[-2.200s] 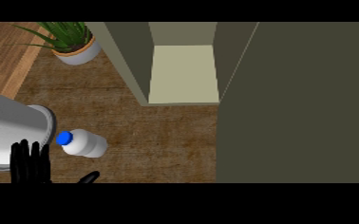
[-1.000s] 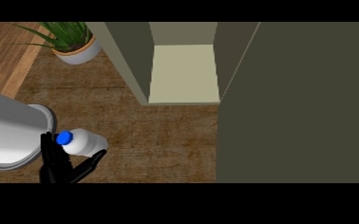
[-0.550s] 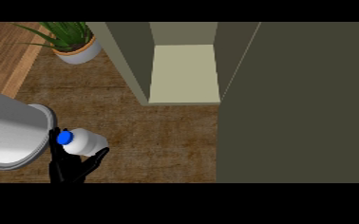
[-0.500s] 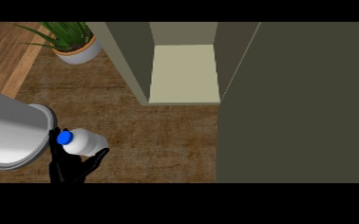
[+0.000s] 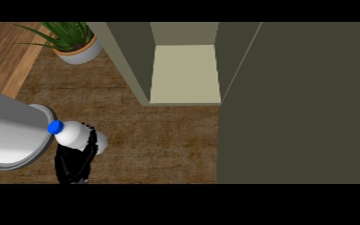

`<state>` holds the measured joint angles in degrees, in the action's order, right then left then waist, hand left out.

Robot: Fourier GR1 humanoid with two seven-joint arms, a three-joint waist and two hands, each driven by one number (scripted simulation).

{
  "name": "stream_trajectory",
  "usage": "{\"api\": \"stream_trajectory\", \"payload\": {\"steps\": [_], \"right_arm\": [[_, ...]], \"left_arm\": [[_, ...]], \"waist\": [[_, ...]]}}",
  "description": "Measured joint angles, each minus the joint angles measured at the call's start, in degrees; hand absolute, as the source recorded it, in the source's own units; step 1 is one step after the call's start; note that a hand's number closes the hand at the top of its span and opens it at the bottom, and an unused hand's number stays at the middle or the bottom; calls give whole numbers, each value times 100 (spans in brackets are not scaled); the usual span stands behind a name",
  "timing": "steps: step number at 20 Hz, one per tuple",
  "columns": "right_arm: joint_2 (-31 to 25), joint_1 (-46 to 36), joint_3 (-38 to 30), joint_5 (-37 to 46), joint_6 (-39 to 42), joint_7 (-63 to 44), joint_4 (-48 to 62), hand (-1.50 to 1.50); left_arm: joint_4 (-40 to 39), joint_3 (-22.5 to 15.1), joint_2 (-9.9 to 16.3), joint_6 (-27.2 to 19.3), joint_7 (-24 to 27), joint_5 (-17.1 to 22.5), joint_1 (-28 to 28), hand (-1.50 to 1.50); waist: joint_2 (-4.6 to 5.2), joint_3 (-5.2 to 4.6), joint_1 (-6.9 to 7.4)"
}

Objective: Pick up the bottled water, place it into the cabinet and close the cabinet

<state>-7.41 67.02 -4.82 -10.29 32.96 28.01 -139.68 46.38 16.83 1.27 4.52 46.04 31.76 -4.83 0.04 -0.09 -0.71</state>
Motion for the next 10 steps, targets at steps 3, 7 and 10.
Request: {"api": "stream_trajectory", "payload": {"steps": [3,7,10], "right_arm": [[31,12,-18,-4,6,13,9,-150],[43,2,5,-5,1,12,8,-150],[28,-68,-32,-11,1,15,33,-150]], "left_arm": [[16,3,-41,-31,33,46,-70,150],[103,41,-27,-243,219,-2,-184,150],[147,-185,-1,-148,264,-210,-241,150]], "waist": [[-5,2,3],[-5,3,12],[-6,4,11]]}}
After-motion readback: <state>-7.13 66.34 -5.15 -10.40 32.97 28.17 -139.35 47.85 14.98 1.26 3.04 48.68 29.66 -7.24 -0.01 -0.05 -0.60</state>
